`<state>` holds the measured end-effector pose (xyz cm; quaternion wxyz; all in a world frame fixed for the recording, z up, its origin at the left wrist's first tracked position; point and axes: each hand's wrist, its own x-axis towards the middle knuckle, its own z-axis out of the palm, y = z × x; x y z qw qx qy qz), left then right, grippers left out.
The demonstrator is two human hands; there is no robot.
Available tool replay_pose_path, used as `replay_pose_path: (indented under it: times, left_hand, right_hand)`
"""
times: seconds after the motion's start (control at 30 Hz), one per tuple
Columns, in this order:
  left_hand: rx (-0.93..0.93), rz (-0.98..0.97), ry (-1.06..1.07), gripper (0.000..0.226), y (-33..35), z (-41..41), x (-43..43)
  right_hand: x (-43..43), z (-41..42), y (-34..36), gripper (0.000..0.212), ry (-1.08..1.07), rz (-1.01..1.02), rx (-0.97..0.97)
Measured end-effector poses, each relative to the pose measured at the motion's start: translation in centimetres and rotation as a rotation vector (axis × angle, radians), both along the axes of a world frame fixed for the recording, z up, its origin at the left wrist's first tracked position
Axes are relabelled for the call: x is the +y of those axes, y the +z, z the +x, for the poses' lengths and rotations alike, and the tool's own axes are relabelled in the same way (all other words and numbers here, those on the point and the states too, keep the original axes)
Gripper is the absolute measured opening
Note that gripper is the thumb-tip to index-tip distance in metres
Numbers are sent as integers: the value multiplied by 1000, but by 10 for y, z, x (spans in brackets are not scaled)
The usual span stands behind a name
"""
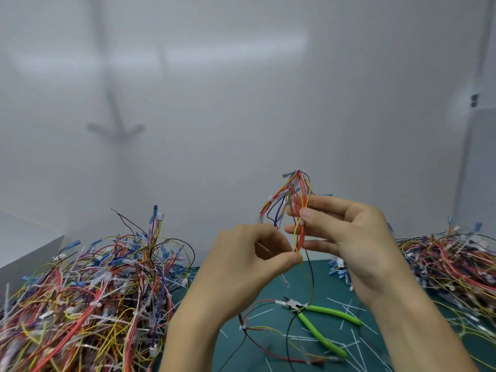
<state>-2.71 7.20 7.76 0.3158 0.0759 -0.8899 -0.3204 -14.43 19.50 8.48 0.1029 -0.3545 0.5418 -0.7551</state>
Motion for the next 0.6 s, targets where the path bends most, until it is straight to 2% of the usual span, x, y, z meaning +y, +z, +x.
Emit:
replay_pose_path:
  times: [0.13, 0.3, 0.4, 0.5, 0.57, 0.6]
  left_hand:
    - [50, 71, -13, 7, -2, -6, -1]
    - [210, 364, -8, 10, -4, -7, -9]
    - [314, 498, 31, 12, -5, -7, -12]
    - [384, 548, 65, 11, -5, -7, -15]
    - [426, 573, 72, 9, -4, -5, -17]
    - [445, 574, 74, 10, -3, -4, -17]
  right_hand:
    - [-1, 2, 0, 18, 18, -5, 47]
    - [0, 2, 0, 28, 141, 45, 66]
    - [1, 3, 0, 19, 168, 156, 103]
    - [4, -1, 0, 20, 33, 347, 180]
    - [9, -7, -3, 22, -117, 617, 387]
    - [12, -9, -4, 16, -114, 780, 509]
